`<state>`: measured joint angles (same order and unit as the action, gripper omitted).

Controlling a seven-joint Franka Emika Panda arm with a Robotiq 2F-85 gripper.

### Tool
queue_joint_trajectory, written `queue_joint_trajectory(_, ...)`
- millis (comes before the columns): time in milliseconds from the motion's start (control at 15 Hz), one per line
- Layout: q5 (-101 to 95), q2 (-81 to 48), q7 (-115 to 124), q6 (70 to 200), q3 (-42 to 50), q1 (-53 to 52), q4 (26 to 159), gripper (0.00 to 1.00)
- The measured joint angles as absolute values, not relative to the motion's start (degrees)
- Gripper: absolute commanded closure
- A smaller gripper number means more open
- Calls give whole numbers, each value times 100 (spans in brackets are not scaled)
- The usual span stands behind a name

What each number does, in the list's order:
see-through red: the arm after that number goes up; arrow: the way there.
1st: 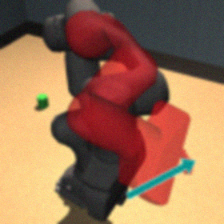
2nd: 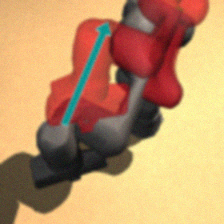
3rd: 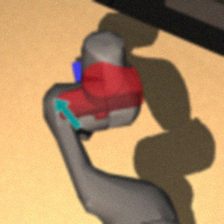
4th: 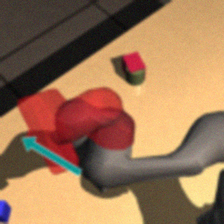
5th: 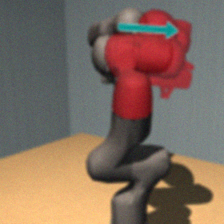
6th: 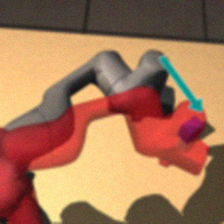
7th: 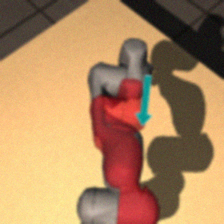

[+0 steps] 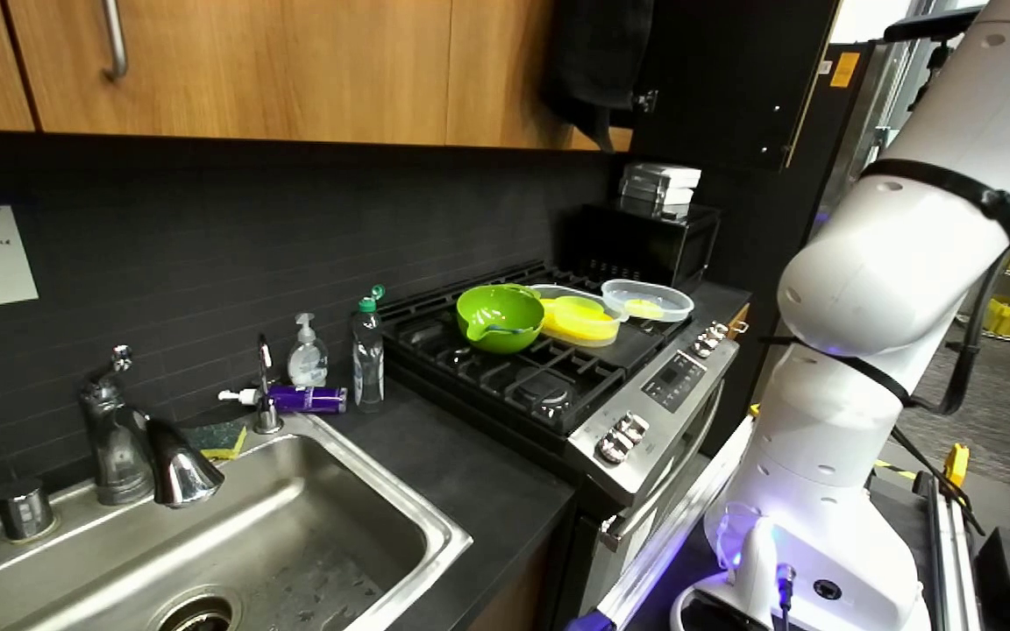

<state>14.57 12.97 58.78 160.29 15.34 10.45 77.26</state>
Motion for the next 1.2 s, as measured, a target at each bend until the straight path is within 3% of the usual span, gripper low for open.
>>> queue_joint_trajectory(1200,2456,934,4963,13834,1542,908,7065,99)
